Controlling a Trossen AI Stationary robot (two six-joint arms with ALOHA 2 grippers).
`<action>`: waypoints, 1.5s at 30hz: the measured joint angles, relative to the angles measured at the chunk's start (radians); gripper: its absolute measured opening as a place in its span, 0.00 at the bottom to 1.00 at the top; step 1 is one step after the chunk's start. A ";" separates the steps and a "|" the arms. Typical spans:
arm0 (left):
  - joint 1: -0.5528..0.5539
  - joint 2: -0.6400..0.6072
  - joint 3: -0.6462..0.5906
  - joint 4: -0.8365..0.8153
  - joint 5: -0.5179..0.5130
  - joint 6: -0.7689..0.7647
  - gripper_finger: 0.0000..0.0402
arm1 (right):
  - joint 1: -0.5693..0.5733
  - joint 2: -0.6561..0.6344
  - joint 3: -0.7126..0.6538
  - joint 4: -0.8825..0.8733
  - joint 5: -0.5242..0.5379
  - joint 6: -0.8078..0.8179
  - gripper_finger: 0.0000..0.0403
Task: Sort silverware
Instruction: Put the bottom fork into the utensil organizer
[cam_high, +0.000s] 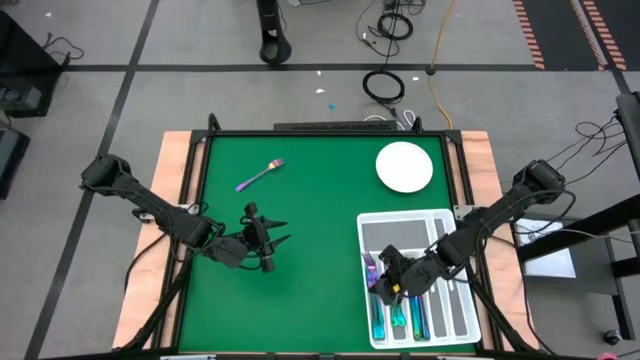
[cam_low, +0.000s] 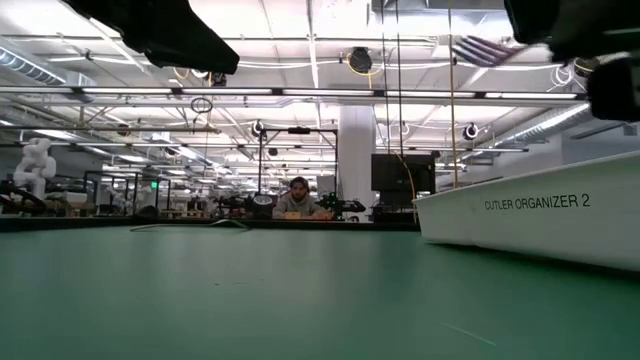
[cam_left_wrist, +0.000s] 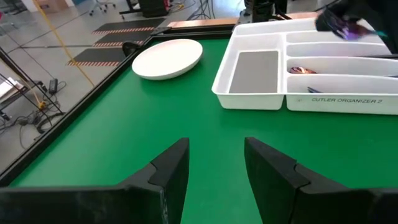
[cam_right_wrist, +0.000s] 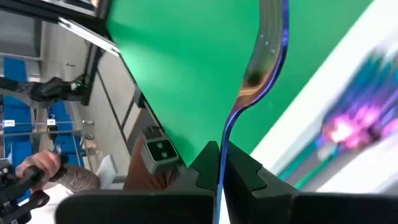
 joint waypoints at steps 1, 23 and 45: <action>0.000 0.000 0.000 0.000 0.000 0.000 0.39 | 0.007 0.014 0.000 0.003 -0.012 0.026 0.00; 0.000 0.000 0.000 0.001 0.000 0.000 0.39 | 0.055 0.152 0.000 0.003 -0.019 0.250 0.00; 0.000 0.000 0.000 0.001 0.000 0.000 0.39 | 0.053 0.151 0.000 0.001 -0.011 0.247 0.04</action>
